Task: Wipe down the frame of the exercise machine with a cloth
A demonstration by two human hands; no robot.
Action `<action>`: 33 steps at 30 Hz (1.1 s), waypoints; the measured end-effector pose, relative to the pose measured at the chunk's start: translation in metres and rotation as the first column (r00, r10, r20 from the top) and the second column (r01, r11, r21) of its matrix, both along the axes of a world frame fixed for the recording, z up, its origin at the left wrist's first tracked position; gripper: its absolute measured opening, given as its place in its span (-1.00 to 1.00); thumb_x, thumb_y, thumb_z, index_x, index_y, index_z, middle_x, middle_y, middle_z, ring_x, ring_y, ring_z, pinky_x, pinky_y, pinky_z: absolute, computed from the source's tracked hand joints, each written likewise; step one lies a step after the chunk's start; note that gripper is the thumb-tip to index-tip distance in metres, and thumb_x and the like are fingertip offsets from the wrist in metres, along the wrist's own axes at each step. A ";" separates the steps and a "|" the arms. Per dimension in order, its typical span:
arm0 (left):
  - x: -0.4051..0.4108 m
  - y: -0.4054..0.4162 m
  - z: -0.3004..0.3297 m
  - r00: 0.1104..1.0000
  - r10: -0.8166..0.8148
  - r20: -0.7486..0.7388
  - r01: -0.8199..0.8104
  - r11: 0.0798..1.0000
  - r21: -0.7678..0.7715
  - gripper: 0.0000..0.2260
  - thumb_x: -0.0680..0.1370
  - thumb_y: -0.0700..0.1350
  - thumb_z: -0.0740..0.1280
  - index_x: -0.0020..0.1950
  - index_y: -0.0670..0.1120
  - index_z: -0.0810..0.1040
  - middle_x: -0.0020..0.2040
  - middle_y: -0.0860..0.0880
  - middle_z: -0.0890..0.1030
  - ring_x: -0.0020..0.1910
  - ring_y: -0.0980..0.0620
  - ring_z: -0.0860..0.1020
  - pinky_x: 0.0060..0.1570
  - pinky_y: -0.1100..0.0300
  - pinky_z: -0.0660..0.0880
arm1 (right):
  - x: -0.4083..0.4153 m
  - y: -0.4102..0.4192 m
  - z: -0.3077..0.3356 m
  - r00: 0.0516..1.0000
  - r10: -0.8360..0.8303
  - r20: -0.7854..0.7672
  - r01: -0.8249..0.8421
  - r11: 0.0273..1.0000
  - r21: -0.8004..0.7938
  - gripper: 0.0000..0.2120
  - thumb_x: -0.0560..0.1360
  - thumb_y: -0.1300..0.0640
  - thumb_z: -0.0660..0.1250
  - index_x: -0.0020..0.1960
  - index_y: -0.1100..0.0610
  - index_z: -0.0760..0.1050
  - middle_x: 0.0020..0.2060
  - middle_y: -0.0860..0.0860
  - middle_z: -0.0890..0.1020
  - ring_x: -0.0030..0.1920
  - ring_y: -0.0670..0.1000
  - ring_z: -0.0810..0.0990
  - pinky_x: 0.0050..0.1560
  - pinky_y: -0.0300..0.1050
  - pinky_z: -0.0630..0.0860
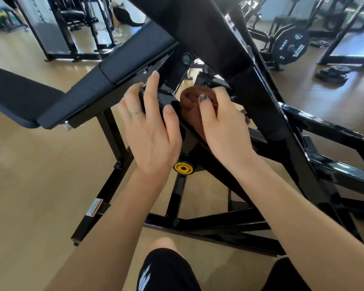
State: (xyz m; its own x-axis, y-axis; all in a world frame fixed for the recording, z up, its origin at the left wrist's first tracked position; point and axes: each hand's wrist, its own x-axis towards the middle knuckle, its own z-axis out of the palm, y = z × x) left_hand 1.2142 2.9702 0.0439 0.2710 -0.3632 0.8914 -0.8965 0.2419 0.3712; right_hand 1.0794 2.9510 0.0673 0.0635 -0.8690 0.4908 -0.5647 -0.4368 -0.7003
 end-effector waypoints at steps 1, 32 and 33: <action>0.000 -0.001 0.000 1.000 0.000 0.000 0.000 1.000 0.008 -0.59 0.67 -0.12 0.10 0.47 -0.23 0.44 0.27 -0.30 0.48 0.12 -0.24 0.46 0.20 0.14 0.32 | 0.004 0.002 0.003 1.000 -0.006 0.013 0.005 1.000 0.024 -0.74 0.71 -0.07 0.07 0.25 0.02 0.42 0.02 -0.03 0.63 -0.01 -0.04 0.61 -0.09 -0.32 0.51; 0.020 -0.016 -0.004 0.960 -0.210 -0.185 0.184 0.971 -0.151 -0.75 0.69 -0.18 0.05 0.28 -0.14 0.43 0.09 0.01 0.44 0.00 -0.08 0.46 0.02 0.17 0.36 | 0.065 -0.088 0.048 0.992 -0.028 0.126 0.016 0.995 0.094 -0.62 0.75 0.10 0.07 0.38 0.29 0.49 0.28 0.23 0.60 0.32 0.15 0.53 0.00 -0.48 0.21; 0.020 -0.015 -0.004 0.960 -0.210 -0.187 0.185 0.972 -0.143 -0.76 0.69 -0.18 0.05 0.28 -0.13 0.43 0.08 0.01 0.44 0.00 -0.07 0.46 0.02 0.19 0.35 | 0.066 -0.091 0.051 0.994 -0.026 0.110 0.009 0.988 0.156 -0.61 0.75 0.09 0.06 0.42 0.28 0.46 0.31 0.23 0.57 0.35 0.19 0.51 0.10 -0.42 0.26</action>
State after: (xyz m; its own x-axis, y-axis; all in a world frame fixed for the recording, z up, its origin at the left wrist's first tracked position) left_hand 1.2340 2.9548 0.0400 0.3820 -0.3183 0.8676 -0.7366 0.4620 0.4938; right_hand 1.1453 2.8598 0.1179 0.0002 -0.9357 0.3529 -0.4856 -0.3085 -0.8179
